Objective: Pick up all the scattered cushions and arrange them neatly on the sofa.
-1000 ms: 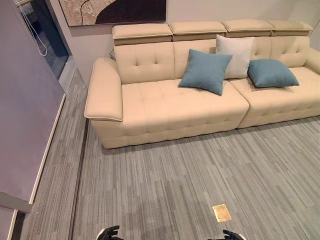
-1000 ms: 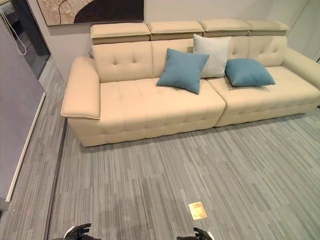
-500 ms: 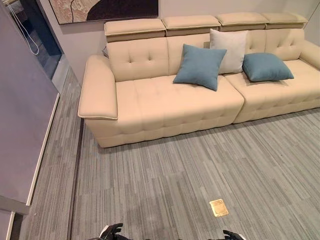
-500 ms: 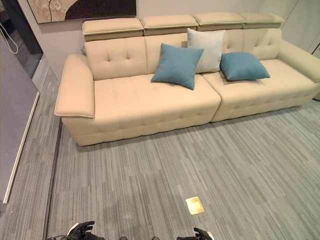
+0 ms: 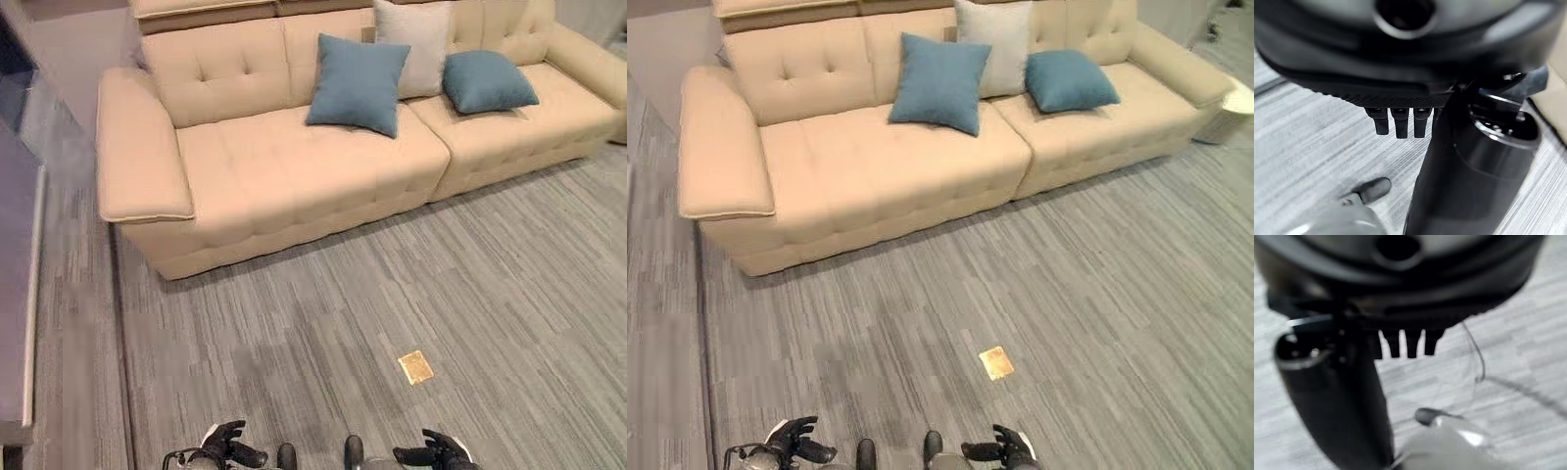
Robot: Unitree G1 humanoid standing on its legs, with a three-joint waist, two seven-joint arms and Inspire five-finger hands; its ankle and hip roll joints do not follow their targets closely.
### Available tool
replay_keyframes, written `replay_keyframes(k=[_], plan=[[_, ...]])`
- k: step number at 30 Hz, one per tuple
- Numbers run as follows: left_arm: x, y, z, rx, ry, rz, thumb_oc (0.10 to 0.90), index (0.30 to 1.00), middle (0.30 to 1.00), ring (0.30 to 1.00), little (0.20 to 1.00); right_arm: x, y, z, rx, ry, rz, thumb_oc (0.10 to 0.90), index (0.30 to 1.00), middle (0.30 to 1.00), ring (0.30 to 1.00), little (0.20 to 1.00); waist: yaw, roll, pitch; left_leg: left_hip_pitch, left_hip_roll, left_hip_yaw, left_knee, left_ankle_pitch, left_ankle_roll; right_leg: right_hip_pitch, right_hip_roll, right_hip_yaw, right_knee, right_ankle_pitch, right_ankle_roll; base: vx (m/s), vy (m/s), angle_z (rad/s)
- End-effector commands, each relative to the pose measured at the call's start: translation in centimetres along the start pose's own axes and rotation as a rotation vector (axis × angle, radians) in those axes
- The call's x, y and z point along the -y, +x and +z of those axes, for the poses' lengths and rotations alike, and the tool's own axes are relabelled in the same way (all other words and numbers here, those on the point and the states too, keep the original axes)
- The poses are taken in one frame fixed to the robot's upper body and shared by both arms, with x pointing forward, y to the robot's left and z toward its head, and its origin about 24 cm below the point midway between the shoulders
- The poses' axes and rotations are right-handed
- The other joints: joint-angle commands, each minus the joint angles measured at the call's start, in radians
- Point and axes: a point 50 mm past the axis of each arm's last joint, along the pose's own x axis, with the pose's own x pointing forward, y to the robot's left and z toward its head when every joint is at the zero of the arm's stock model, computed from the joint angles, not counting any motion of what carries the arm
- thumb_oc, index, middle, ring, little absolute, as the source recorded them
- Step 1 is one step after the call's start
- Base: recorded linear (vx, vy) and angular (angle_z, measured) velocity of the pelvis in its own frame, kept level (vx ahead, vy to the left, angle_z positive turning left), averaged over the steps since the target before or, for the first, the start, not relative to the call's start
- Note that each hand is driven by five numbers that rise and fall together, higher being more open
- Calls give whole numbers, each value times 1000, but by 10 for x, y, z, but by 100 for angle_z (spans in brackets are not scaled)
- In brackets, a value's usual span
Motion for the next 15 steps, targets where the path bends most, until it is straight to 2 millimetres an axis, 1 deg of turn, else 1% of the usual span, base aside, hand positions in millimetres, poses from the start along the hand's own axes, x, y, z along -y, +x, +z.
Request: replay_keyframes(k=[1,2,3,6,8,9,10,12,13,14,15], plan=[[-11,0,8,53,-8,50,800,900,900,900,900,18,0,5,37,-38,-54,800,900,900,900,900,34,-5,-9,-31,-14,-88,123,-109,-5,62,-52,-81,-48,16,29,245,89,-62],[-11,0,8,49,-8,49,800,900,900,900,900,20,0,5,37,-45,-58,800,900,900,900,900,34,-3,-9,-13,-14,-88,112,-116,-5,58,-60,-103,-71,15,24,302,-6,-10],[-12,0,5,40,-6,49,800,900,900,900,900,21,1,8,41,-63,-63,800,900,900,900,900,31,-3,-10,16,-17,-90,96,-129,-5,38,-66,-130,-133,31,16,321,-32,-11],[-10,0,5,39,-6,45,800,900,900,900,900,24,1,10,48,-79,-68,800,900,900,900,900,13,0,-3,72,-25,-114,84,-148,-6,-23,-63,-133,-209,72,18,314,-53,-3],[-9,1,8,49,-12,44,800,900,900,900,900,27,1,9,46,-75,-76,800,900,900,900,900,1,1,1,99,-25,-133,88,-164,-14,-27,-59,-125,-225,73,22,268,-97,15],[-8,1,7,48,-2,41,800,900,900,900,900,27,0,5,37,-75,-75,800,900,900,900,900,-3,0,-7,111,-22,-138,91,-170,-18,-16,-49,-115,-234,69,12,302,-143,37],[-6,0,7,46,3,34,800,900,900,900,900,28,-1,-2,16,-79,-75,800,900,900,900,900,-6,1,-16,116,-14,-140,103,-164,-29,0,-37,-118,-243,64,-3,292,-157,57],[-1,1,9,53,-1,22,800,900,900,900,900,30,-2,-6,4,-70,-83,800,900,900,900,900,-6,4,-20,95,9,-137,177,-116,-69,42,-18,-131,-267,56,-23,225,-180,67],[1,1,11,62,-3,17,800,900,900,900,900,31,-2,-5,8,-58,-87,800,900,900,900,900,-10,1,-20,71,26,-128,233,-79,-94,62,-9,-135,-278,47,-35,178,-197,68],[2,1,15,76,-2,10,800,900,900,900,900,30,-2,-5,10,-44,-88,800,900,900,900,900,-12,-3,-19,40,44,-110,289,-47,-110,78,-4,-139,-288,38,-47,154,-192,62],[4,1,19,91,1,0,800,900,900,900,900,30,-2,-5,13,-34,-88,800,900,900,900,900,-10,-10,-14,1,58,-97,366,-22,-116,99,3,-138,-299,28,-61,142,-190,23]])
